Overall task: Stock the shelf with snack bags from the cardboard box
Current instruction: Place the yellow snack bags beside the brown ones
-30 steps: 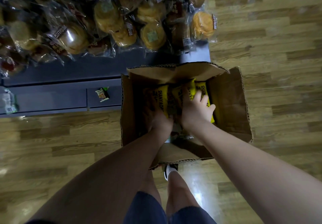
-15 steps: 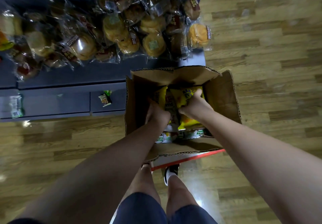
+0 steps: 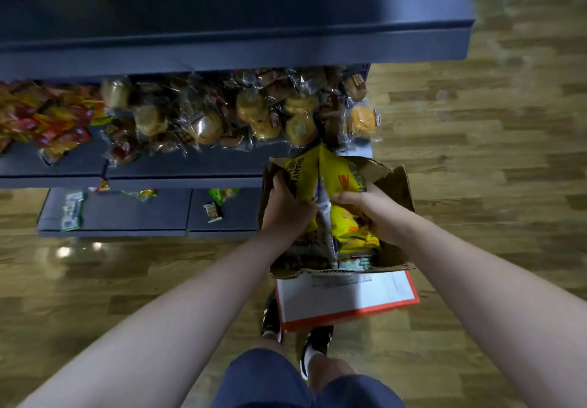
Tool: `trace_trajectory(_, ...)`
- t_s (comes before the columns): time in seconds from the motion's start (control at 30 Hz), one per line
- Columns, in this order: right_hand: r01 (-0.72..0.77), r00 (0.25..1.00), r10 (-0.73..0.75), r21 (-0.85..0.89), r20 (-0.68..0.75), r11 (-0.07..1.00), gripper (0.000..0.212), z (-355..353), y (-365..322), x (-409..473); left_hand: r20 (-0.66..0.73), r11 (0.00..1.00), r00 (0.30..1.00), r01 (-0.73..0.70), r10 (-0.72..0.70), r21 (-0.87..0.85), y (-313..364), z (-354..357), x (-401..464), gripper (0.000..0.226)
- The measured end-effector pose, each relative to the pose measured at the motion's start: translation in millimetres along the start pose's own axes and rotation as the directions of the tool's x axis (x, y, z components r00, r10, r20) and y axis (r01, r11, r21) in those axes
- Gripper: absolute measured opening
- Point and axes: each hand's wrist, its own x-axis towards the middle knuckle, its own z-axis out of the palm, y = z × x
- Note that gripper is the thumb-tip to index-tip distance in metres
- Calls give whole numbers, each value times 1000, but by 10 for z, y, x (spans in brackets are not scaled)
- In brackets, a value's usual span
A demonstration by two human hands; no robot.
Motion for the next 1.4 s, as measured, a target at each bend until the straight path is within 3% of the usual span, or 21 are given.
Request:
trace_trajectory(0.2,112,981,-126,102,145,988,25,256,-428,-400,-133,971,979,-177,157,-159,250,-278,-324,90)
trace_trajectory(0.3,185,973,-198,114,116,976,16,440,-677,-590,-207,932,945,-296,253,-210,414,-440,-419,88)
trace_trajectory(0.47,366,927,-370,70,60,928,41,604,-1086,-820,-270,895,895,-409,356,-176,682,-838,-546,97)
trace_trajectory(0.53,373,925,-376,58,56,926,51,660,-1247,-917,-292,892,889,-414,352,-184,742,-979,-595,101)
trace_trajectory(0.6,356,932,-358,30,61,934,78,684,-1365,-922,-268,887,899,-406,346,-219,799,-1123,-682,106)
trace_trajectory(0.67,354,929,-354,28,103,935,86,699,-1470,-935,-224,877,909,-403,350,-263,823,-1246,-760,100)
trace_trajectory(0.83,339,910,-340,48,235,940,75,715,-1778,-964,-251,828,859,-503,447,-249,828,-1603,-823,86)
trace_trajectory(0.93,378,900,-387,80,201,922,85,772,-2009,-933,-301,790,813,-569,498,-230,972,-1838,-737,86)
trace_trajectory(1.07,439,878,-451,108,160,892,48,889,-2343,-881,-352,762,775,-612,525,-211,1180,-2095,-487,93)
trace_trajectory(1.1,444,880,-454,98,139,891,57,926,-2429,-861,-371,757,760,-625,533,-193,1215,-2150,-384,93)
trace_trajectory(1.2,462,881,-466,69,79,884,111,1041,-2669,-772,-395,761,734,-637,552,-121,1337,-2320,-89,96)
trace_trajectory(1.23,480,872,-483,60,74,875,116,1063,-2732,-758,-394,760,729,-641,559,-108,1385,-2357,-28,96)
trace_trajectory(1.27,500,861,-504,60,75,864,109,1105,-2805,-742,-389,755,724,-648,569,-102,1437,-2400,41,95)
trace_trajectory(1.4,553,832,-554,39,41,833,49,1225,-3069,-524,-395,739,699,-670,595,-71,1593,-2553,368,96)
